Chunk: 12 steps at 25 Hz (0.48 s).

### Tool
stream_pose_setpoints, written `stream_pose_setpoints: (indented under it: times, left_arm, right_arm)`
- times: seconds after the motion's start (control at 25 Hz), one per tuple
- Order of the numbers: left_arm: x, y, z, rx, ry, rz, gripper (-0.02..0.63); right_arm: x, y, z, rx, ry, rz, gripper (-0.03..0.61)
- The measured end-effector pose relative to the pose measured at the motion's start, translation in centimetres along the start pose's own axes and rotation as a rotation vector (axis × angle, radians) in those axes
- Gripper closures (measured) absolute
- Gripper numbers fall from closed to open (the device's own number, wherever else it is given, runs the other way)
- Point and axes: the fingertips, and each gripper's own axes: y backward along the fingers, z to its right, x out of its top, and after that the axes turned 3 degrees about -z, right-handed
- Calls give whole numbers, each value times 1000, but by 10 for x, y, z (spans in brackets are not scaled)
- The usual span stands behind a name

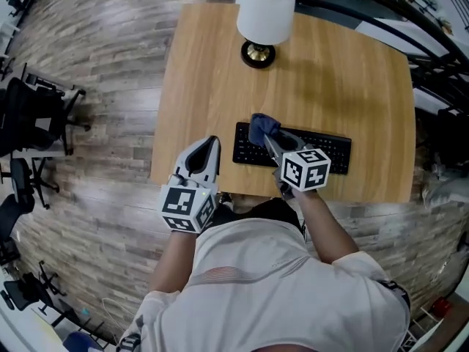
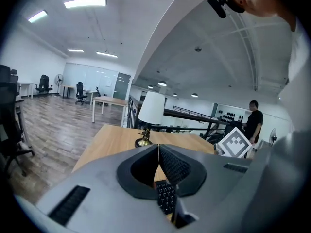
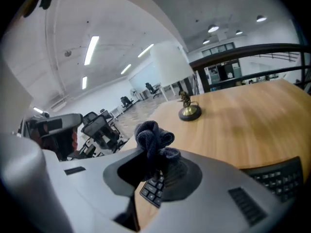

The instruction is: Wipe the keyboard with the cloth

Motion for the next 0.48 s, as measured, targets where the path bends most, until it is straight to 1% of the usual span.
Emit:
stream_pose_setpoints:
  times: [0.08, 0.2, 0.32, 0.48]
  left_arm:
    - [-7, 7, -10, 33, 9, -9, 598]
    - [-15, 17, -24, 57, 35, -19, 598]
    - [-19, 22, -34, 63, 39, -25, 598]
    - [-25, 27, -42, 58, 39, -40, 598]
  right_arm:
    - [-18, -26, -11, 21, 11, -66, 459]
    - [-41, -60, -25, 35, -19, -144, 459]
    - [-62, -89, -29, 11, -30, -230, 459]
    - [-74, -110, -23, -29, -72, -278, 459]
